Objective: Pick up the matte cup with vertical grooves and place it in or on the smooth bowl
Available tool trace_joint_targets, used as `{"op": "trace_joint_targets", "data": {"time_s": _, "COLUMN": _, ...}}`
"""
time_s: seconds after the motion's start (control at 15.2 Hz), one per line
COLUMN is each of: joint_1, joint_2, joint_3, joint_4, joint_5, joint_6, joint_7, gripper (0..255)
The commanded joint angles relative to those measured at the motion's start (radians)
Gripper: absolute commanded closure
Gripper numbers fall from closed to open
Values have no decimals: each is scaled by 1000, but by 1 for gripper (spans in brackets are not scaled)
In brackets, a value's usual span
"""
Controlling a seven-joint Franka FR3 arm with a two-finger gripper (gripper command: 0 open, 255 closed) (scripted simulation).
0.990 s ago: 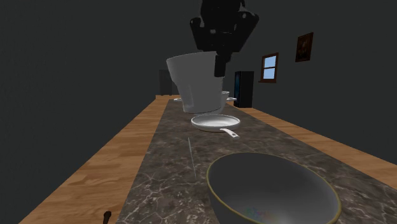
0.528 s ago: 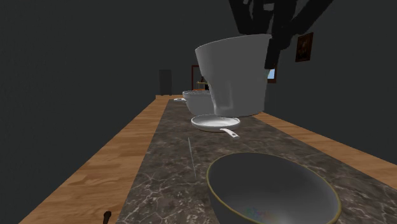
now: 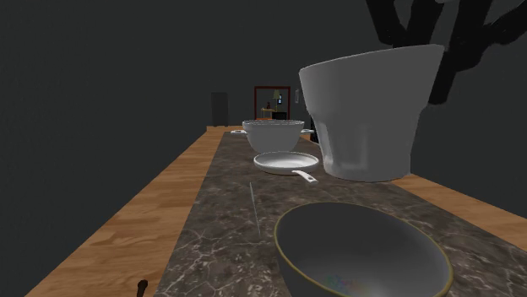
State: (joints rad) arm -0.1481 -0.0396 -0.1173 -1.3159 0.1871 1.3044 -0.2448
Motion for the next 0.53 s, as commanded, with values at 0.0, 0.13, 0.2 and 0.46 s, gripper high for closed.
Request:
{"op": "trace_joint_targets", "data": {"time_s": 0.0, "joint_1": 0, "joint_2": -22, "joint_3": 1, "joint_4": -57, "joint_5": -4, "joint_6": 36, "joint_7": -6, "gripper": 255}}
{"op": "trace_joint_targets", "data": {"time_s": 0.13, "joint_1": 1, "joint_2": -40, "joint_3": 3, "joint_4": -108, "joint_5": -8, "joint_6": 68, "joint_7": -10, "gripper": 255}}
{"op": "trace_joint_targets", "data": {"time_s": 0.2, "joint_1": 2, "joint_2": -48, "joint_3": 3, "joint_4": -132, "joint_5": -9, "joint_6": 84, "joint_7": -12, "gripper": 255}}
{"op": "trace_joint_targets", "data": {"time_s": 0.46, "joint_1": 3, "joint_2": -77, "joint_3": 6, "joint_4": -223, "joint_5": -14, "joint_6": 146, "joint_7": -19, "gripper": 255}}
